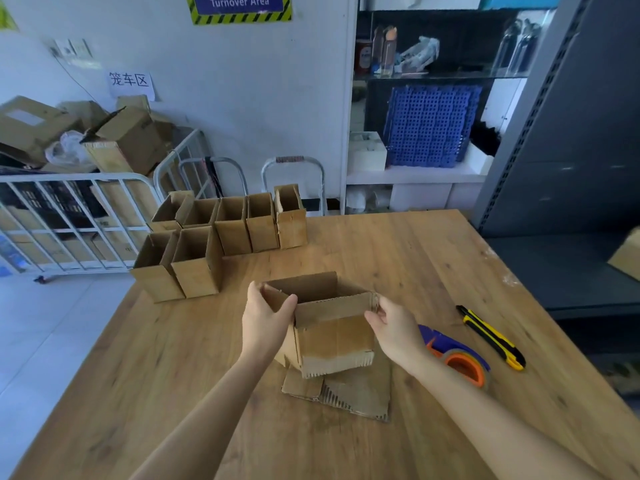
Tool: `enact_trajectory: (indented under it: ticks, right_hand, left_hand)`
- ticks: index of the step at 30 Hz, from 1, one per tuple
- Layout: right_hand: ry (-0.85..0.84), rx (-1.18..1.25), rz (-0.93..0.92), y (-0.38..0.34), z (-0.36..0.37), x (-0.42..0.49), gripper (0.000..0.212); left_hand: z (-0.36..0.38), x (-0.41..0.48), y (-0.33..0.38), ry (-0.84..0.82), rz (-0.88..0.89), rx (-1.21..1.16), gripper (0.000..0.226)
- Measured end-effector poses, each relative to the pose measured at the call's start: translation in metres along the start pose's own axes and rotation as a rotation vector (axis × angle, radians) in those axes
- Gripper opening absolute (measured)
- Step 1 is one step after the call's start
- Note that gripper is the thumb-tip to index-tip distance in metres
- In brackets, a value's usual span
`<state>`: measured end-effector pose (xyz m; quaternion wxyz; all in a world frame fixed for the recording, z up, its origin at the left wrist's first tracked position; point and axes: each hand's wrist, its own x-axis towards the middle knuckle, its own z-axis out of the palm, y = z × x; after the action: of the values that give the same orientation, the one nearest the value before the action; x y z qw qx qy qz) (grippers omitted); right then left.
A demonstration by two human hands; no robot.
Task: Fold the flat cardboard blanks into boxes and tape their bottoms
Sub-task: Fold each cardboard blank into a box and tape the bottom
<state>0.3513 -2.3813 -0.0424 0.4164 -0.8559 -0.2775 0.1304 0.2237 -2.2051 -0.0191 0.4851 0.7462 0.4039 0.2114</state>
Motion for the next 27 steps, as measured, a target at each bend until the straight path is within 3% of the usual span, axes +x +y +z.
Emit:
enact_trajectory:
  ticks: [5,11,21,27]
  right_hand:
    - [-0.026,-0.008,-0.066,-0.018,0.015,0.001,0.016]
    - [-0.115,0.029,-0.088,-0.058,0.057,-0.001,0.053]
    - [-0.294,-0.022,-0.164,-0.09,0.122,-0.014,0.055]
    - [-0.272,-0.079,-0.291,-0.1,0.127,-0.015,0.056]
  left_hand:
    - [-0.015,-0.003,0.005,-0.091,0.04,-0.056,0.064]
    - [-0.059,0.001,-0.015,-0.067,0.011,-0.043,0.064]
    - [-0.13,-0.005,-0.076,-0.063,-0.058,0.018,0.06]
    - [-0.136,0.005,-0.085,0.087,0.023,0.136,0.036]
